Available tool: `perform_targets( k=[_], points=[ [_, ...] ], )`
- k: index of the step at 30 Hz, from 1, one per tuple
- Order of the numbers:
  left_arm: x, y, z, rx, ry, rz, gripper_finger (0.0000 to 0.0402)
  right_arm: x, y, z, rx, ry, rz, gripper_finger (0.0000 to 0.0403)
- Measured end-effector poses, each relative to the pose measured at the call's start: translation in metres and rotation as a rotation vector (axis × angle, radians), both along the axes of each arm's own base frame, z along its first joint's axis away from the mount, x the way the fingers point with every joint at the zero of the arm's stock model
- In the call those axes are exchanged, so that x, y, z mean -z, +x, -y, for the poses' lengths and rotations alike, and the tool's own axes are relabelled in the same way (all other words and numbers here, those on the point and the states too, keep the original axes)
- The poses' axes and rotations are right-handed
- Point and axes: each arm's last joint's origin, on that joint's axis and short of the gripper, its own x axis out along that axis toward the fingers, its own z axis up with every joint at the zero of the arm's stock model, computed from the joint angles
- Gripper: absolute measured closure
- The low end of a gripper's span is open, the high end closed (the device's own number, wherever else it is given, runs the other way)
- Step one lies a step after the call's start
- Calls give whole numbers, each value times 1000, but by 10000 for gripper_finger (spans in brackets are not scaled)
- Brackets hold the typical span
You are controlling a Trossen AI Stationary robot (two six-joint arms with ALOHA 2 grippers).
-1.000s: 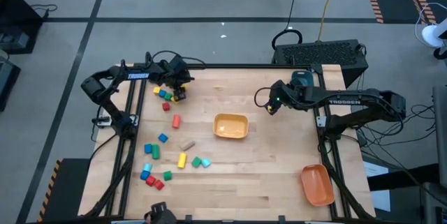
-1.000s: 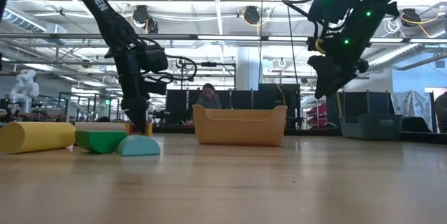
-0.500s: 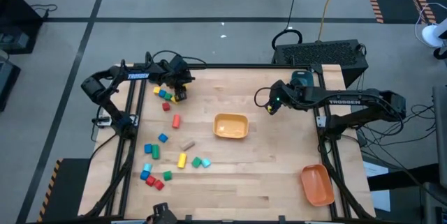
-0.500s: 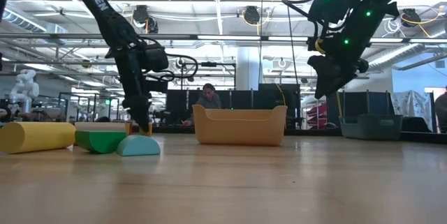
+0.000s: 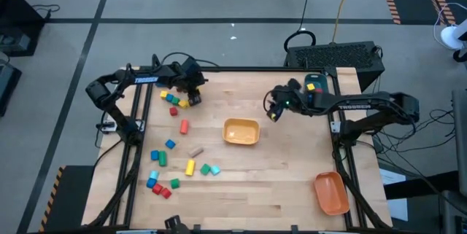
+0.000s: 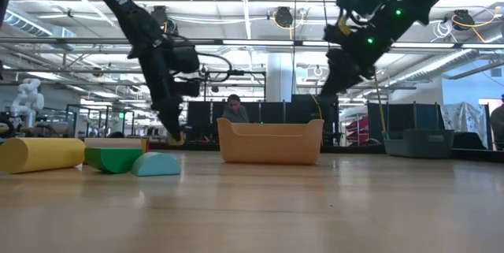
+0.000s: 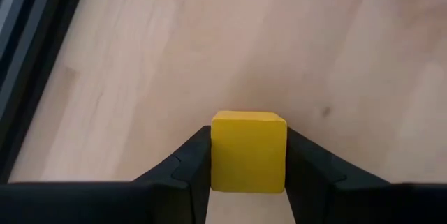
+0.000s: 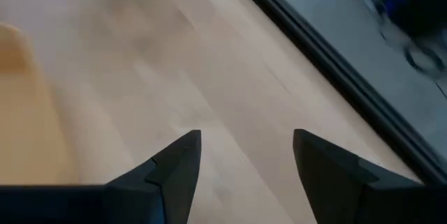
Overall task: Sort blocks by size
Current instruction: Put the yellow square block into the blue bin
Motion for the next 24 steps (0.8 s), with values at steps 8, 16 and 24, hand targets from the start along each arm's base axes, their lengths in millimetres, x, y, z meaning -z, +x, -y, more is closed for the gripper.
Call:
perform_targets(
  k=[8, 16, 24],
  points=[
    [-32, 41, 10, -1, -58, 241, 262, 8, 28, -17, -210, -98, 40, 188],
    [-53, 72, 26, -35, -232, 547, 262, 21, 45, -29, -222, -269, 0, 188],
    [-68, 92, 42, -36, -323, 727, 262, 13, 61, -40, -246, -407, 144, 188]
  ],
)
